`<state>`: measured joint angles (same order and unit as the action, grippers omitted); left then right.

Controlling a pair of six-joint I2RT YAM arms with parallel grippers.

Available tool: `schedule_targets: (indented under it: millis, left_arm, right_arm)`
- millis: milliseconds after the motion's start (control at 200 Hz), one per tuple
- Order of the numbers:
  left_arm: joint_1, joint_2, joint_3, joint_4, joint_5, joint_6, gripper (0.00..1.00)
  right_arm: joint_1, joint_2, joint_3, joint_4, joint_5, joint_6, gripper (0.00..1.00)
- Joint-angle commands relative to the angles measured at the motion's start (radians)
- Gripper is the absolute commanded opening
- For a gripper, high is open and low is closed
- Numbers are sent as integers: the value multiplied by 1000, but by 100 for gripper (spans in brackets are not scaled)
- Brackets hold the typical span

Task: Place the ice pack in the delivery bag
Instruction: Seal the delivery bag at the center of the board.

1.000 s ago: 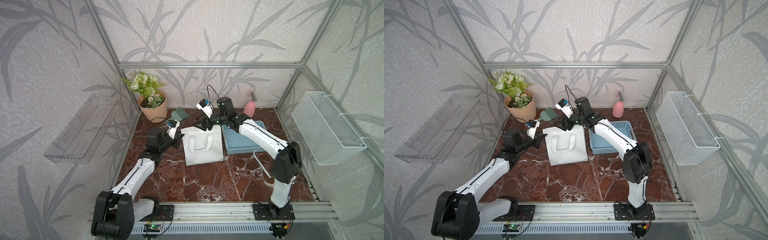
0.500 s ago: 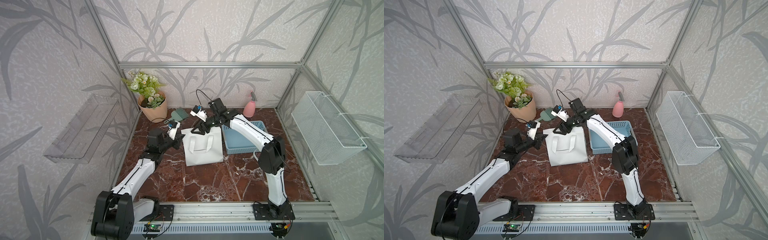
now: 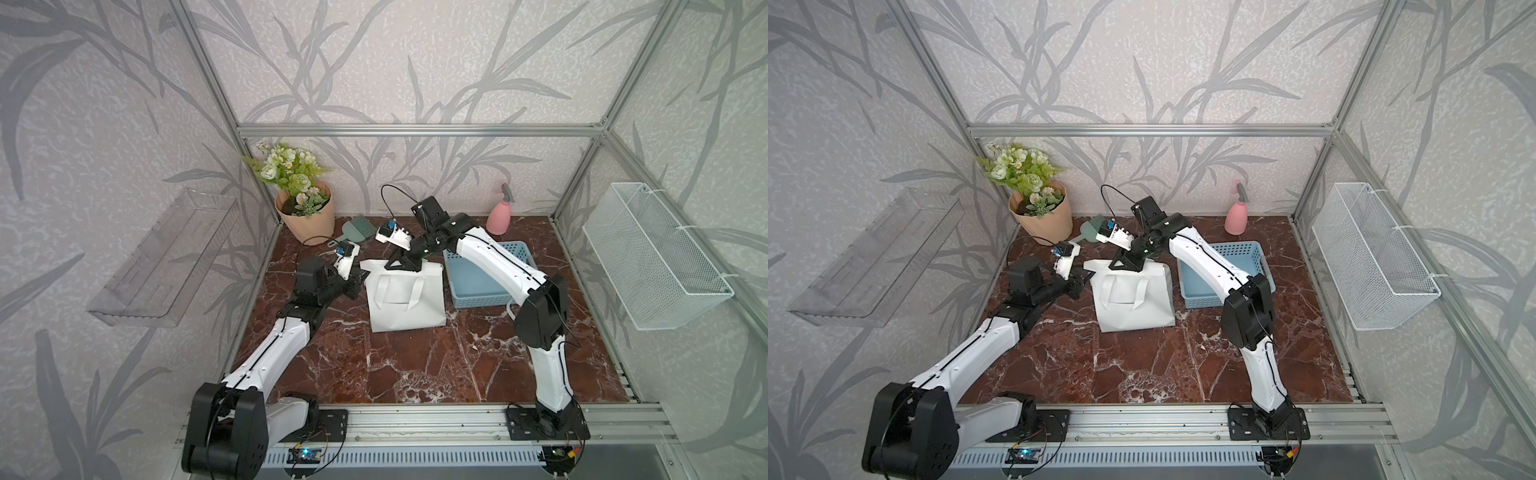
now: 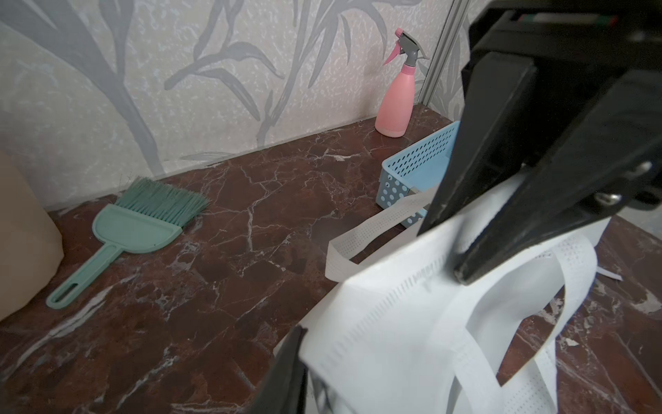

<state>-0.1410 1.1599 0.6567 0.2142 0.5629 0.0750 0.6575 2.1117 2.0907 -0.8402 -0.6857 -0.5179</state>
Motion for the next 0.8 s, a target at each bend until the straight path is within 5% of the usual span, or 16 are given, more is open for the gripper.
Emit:
schedule_targets:
  millis: [0,325,795]
  left_arm:
    - [5,-45,4,-23,-66,6,31]
    - [20,-187,68,-210,-126,-22,46]
    - [40,27,185,-153,206,-31,54]
  right_arm:
    - [17,12,11,-107,27,-71,14]
    - [12,-14,-37,-91,44,-91,2]
    - [10,-45,-72,-53,7,-58,0]
